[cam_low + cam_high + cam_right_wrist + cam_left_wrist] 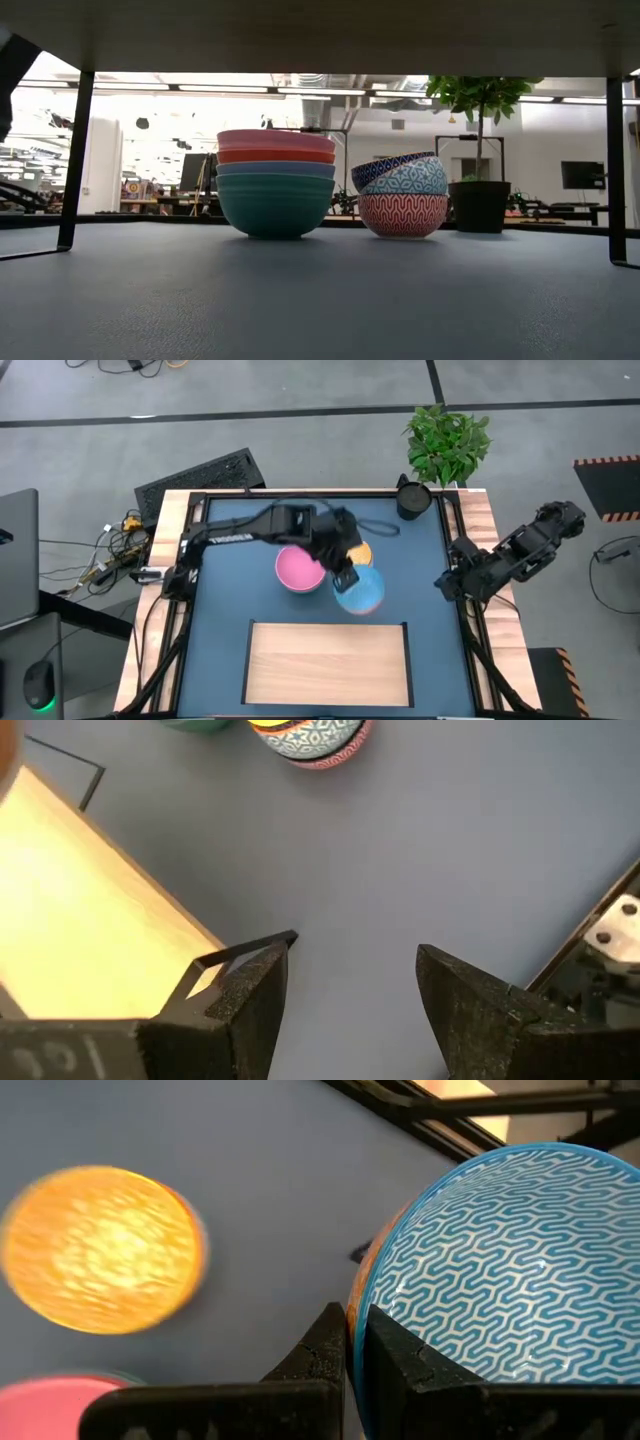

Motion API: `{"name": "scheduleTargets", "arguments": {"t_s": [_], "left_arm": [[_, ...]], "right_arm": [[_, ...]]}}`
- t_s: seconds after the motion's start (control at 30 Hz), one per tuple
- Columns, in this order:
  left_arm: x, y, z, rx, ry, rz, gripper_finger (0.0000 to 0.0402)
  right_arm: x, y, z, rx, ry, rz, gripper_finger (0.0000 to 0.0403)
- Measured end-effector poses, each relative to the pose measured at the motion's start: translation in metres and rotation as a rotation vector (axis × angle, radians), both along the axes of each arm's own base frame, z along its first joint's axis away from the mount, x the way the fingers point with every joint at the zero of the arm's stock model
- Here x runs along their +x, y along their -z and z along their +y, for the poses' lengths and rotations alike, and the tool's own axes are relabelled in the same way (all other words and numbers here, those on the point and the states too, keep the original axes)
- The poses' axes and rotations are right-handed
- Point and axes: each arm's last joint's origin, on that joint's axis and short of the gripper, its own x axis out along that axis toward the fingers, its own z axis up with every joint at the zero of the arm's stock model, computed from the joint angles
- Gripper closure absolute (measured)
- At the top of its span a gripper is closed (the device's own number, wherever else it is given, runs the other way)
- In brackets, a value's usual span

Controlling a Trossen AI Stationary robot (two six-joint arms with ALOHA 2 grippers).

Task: Place and stack bowls onto a shelf
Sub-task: Put the light blue patterned bowl on the shelf

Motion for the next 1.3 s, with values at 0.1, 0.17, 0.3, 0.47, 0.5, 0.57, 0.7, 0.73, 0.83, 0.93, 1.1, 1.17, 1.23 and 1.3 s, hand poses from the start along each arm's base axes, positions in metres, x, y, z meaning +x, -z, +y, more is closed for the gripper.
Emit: {"name": "scheduleTargets", "arguments": {"t_s": [0.1,0.17,0.3,0.47,0.5,0.57,0.7,0.73,0.83,0.93,1.1,1.17,1.23,1.3], "left_arm": [[0.000,0.000,-0.021,0.006,0.006,-0.006,0.0401],[-0.001,0.000,-0.033,0.022,0.016,-0.007,0.0401],[-0.003,-0.001,-0.052,0.038,0.040,-0.009,0.0401],[-0.006,-0.001,-0.075,0.046,0.099,-0.012,0.0401],[-0.007,-0.001,-0.079,0.053,0.109,-0.013,0.0401],[-0.008,-0.001,-0.086,0.074,0.108,-0.016,0.0401],[-0.009,-0.002,-0.095,0.072,0.113,-0.036,0.0401],[-0.008,-0.003,-0.097,0.067,0.116,-0.053,0.0401],[-0.007,-0.005,-0.101,0.052,0.106,-0.083,0.0401],[-0.007,-0.006,-0.101,0.026,0.083,-0.079,0.0401],[-0.007,-0.006,-0.100,0.014,0.050,-0.071,0.0401],[-0.008,-0.005,-0.102,0.029,0.032,-0.069,0.0401],[-0.005,-0.001,-0.103,0.035,0.031,-0.063,0.0401],[-0.006,0.003,-0.106,0.041,0.038,-0.037,0.0401]], "right_arm": [[-0.004,-0.002,-0.003,-0.011,-0.034,-0.014,0.0154],[-0.006,-0.003,-0.005,-0.011,-0.043,-0.022,0.0154],[-0.007,-0.003,-0.006,-0.017,-0.040,-0.031,0.0154],[-0.005,-0.002,-0.005,-0.025,-0.039,-0.025,0.0154],[-0.005,-0.002,-0.004,-0.026,-0.039,-0.025,0.0154],[-0.003,-0.002,-0.003,-0.029,-0.036,-0.019,0.0154],[0.001,0.000,0.000,-0.031,-0.022,-0.004,0.0154],[0.002,0.000,0.000,-0.032,-0.023,-0.002,0.0154],[0.002,0.001,0.001,-0.034,-0.023,0.000,0.0154],[0.002,0.001,0.001,-0.036,-0.026,0.001,0.0154],[0.002,0.001,0.001,-0.054,-0.059,0.004,0.0154],[0.002,0.001,0.001,-0.058,-0.065,0.005,0.0154],[0.002,0.001,0.001,-0.059,-0.068,0.005,0.0154],[0.002,0.001,0.001,-0.062,-0.071,0.006,0.0154]]}}
